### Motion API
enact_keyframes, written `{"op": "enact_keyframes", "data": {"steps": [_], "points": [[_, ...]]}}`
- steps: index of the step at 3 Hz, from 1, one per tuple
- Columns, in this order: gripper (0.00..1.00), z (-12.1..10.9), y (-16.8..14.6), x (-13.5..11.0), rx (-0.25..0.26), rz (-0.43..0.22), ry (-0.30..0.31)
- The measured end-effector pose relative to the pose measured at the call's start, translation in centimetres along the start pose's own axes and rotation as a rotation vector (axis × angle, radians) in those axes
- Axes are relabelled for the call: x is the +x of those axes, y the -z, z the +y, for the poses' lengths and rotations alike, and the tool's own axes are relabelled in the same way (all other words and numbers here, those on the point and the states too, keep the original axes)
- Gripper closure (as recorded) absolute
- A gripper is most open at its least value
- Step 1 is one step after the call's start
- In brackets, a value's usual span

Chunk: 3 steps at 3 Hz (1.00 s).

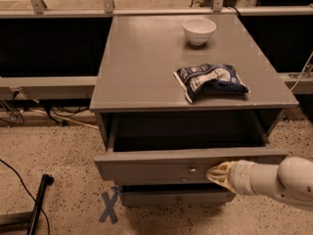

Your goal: Close top drawer

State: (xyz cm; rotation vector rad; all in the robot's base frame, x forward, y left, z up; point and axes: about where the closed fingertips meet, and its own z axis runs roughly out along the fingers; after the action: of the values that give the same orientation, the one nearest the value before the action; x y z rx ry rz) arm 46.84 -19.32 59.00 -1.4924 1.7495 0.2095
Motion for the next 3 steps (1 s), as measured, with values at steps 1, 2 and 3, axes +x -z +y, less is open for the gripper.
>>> {"op": "enact_keyframes", "data": {"steps": [1, 2, 3], "points": [[1.0, -2.0, -1.7, 0.1, -0.005, -0.016, 0.012], [1.0, -3.8, -3.4, 0.8, -0.013, -0.021, 0.002], [1.0, -5.2, -4.7, 1.2, -0.024, -0.016, -0.003]]}}
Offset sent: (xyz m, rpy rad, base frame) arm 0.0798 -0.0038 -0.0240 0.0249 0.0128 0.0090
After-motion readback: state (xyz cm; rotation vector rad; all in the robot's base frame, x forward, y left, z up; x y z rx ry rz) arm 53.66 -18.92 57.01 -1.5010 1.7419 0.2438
